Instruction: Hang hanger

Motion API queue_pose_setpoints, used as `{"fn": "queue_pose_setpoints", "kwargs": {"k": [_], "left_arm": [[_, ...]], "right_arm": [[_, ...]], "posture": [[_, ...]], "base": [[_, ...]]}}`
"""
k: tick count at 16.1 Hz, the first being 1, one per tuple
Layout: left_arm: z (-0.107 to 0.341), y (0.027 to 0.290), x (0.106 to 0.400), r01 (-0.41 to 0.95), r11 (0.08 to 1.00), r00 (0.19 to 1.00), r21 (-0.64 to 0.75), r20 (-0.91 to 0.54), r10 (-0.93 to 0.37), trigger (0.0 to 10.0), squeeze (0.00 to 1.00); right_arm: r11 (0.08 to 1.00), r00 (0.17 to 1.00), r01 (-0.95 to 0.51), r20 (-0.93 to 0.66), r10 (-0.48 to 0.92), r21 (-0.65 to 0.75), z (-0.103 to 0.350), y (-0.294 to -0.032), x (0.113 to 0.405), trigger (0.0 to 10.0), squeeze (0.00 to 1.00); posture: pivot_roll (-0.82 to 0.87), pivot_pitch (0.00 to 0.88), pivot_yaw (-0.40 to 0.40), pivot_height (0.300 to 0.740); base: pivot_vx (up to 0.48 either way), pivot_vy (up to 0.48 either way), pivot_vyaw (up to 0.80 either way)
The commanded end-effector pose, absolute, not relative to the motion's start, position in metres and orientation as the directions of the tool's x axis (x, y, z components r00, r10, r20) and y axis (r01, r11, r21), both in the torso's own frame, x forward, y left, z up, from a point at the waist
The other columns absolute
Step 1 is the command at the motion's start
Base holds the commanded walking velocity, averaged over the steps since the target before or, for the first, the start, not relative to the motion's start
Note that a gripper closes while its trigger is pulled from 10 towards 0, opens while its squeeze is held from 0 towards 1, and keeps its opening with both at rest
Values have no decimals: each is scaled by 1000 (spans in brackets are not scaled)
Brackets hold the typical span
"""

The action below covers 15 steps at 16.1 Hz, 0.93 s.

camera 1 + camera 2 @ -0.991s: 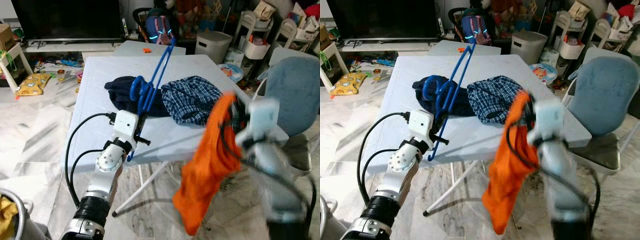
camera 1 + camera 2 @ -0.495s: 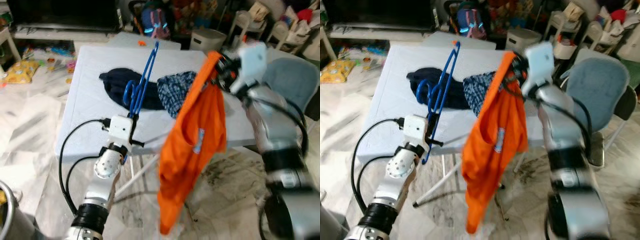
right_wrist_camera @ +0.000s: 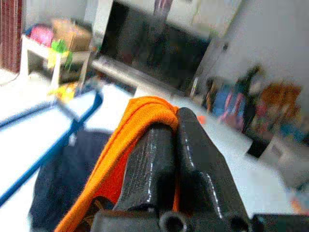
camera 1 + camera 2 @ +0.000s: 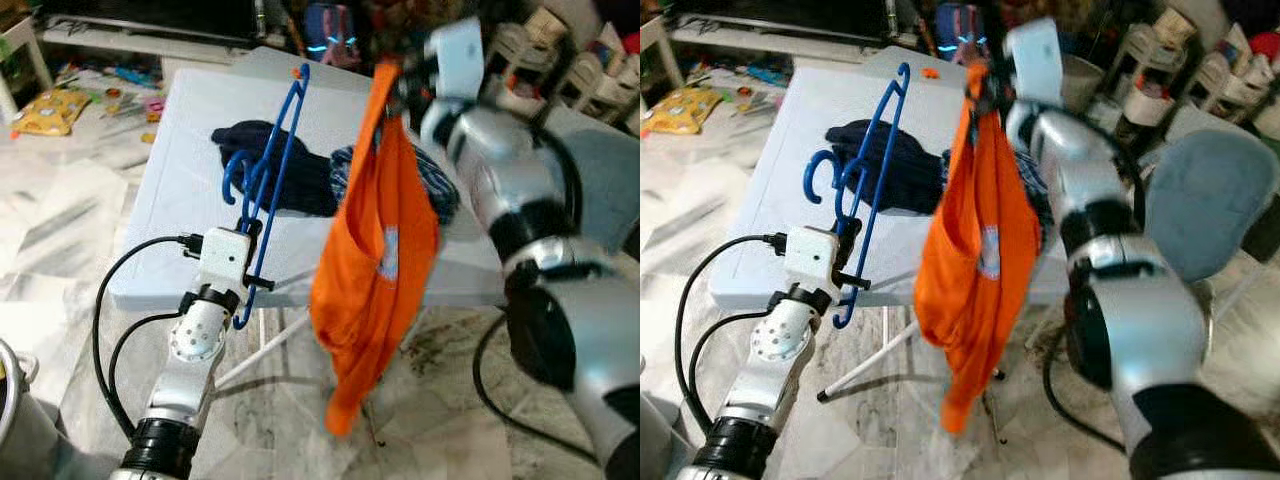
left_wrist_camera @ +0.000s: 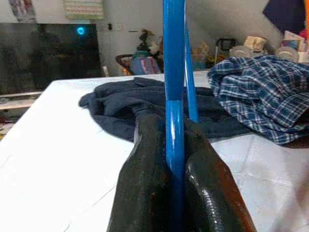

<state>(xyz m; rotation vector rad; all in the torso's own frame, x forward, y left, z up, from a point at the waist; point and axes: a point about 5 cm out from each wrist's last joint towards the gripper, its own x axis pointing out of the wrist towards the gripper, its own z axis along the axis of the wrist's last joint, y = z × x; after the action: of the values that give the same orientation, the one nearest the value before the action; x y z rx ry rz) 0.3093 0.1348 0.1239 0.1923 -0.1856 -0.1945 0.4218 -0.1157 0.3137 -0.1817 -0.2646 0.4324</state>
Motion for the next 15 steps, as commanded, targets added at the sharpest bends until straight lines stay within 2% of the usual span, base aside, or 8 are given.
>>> {"fn": "queue_pose_setpoints", "kwargs": {"k": [1,2,4,5,8,11,13,15], "left_arm": [[110,147,307,139,965,983,224,88,-162,10000,0],[109,146,305,150,962,982,227,77,-171,10000,0],[109,143,304,159,960,981,229,73,-180,10000,0],[111,140,305,170,959,978,228,76,-192,10000,0],[110,139,305,185,955,976,233,71,-207,10000,0],[109,135,307,197,955,974,220,64,-216,10000,0],[108,128,309,218,953,970,212,59,-236,10000,0],[108,123,311,236,949,966,209,59,-253,10000,0]], "right_arm": [[931,843,-274,404,353,-242,362,-116,417,10000,0],[973,829,-206,511,228,-100,379,-112,415,10000,0],[967,838,-250,489,243,-52,364,-92,416,10000,0],[937,854,-331,389,346,-106,328,-65,416,10000,0],[778,804,-537,82,590,-326,234,-39,404,10000,0],[622,729,-668,-192,657,-408,171,-69,392,10000,0],[640,747,-659,-240,620,-395,156,-101,390,10000,0],[685,786,-608,-179,592,-401,165,-117,393,10000,0]], "posture": [[297,0,-244,740],[304,0,-244,740],[318,0,-242,740],[318,0,-241,740],[299,0,-240,740],[271,0,-229,740],[251,0,-216,740],[238,0,-202,740]], "base": [[0,0,0],[0,0,0],[0,0,0],[0,0,0],[0,0,0],[0,0,0],[0,0,0],[0,0,0]]}}
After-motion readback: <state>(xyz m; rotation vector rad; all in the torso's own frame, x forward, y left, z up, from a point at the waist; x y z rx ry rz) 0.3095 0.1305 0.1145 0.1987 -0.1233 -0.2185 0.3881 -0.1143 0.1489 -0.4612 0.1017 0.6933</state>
